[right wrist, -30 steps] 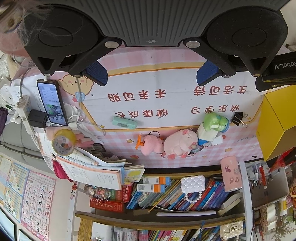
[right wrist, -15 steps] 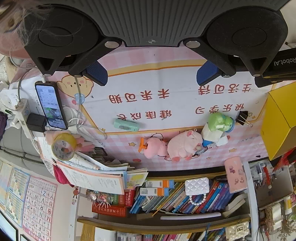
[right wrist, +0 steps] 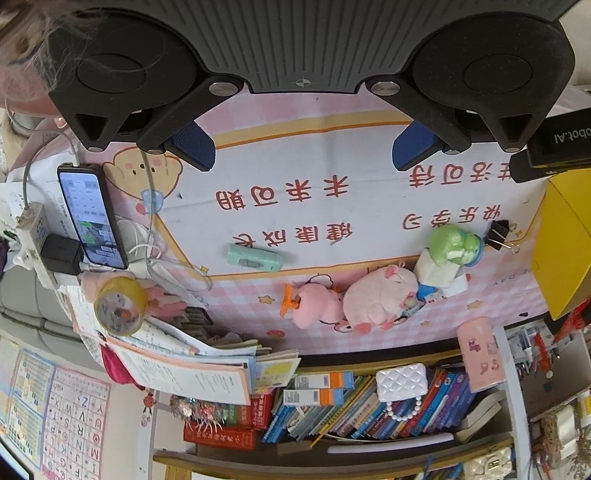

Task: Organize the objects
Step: 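Move both tools toward the toys on the mat, then grasp the green toy figure with the left tool while the right tool grasps the mint eraser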

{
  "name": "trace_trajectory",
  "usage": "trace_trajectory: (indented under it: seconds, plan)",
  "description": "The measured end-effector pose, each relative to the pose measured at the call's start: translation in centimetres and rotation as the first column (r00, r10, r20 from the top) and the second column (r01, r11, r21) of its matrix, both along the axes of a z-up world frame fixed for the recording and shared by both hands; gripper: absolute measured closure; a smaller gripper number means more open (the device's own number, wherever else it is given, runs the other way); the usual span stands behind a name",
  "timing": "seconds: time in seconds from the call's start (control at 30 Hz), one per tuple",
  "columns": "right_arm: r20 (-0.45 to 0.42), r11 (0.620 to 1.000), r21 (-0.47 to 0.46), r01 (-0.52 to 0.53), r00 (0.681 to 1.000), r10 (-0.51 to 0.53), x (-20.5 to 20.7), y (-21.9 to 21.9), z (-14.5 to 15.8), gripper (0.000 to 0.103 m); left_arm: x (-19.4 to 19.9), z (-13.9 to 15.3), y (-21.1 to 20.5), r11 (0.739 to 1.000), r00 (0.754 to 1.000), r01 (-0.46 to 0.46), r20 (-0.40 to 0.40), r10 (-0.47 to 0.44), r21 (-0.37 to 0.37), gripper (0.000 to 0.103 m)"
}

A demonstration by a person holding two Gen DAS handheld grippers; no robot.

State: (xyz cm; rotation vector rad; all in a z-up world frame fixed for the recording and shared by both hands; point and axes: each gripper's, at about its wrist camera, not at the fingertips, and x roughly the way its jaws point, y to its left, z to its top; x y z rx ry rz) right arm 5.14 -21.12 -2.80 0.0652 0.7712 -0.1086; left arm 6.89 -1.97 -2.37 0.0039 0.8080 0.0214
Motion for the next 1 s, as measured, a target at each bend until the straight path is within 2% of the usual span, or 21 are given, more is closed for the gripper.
trace_trajectory:
  seconds: [0.4,0.6,0.77,0.87,1.0]
  plan:
    - [0.027,1.000,-0.024,-0.002,1.000,0.003,3.6,-1.9,-0.7,0.000,3.2,-0.3,-1.1,1.000,1.000,0.000,0.027,0.000,-0.009,0.000]
    - [0.063,0.999,-0.046,-0.021,0.998,0.024,6.9,-3.2,-1.2,0.001,6.4,-1.0,-1.4,1.000,0.999,-0.014,0.051,0.014,-0.003,0.000]
    - [0.048,0.999,-0.036,0.029,0.998,-0.027,10.5,-5.0,-2.7,0.002,9.1,-2.3,-1.6,1.000,0.999,-0.013,0.050,0.014,-0.018,0.000]
    - [0.046,0.998,-0.003,0.062,0.997,-0.062,12.5,-6.3,-3.7,0.002,10.3,-3.1,-1.9,1.000,0.999,-0.008,0.049,0.008,-0.002,0.000]
    - [0.033,0.997,-0.004,0.080,0.996,-0.080,14.6,-6.9,-4.9,0.002,11.7,-4.0,-2.0,1.000,0.999,-0.008,0.047,0.008,0.010,0.000]
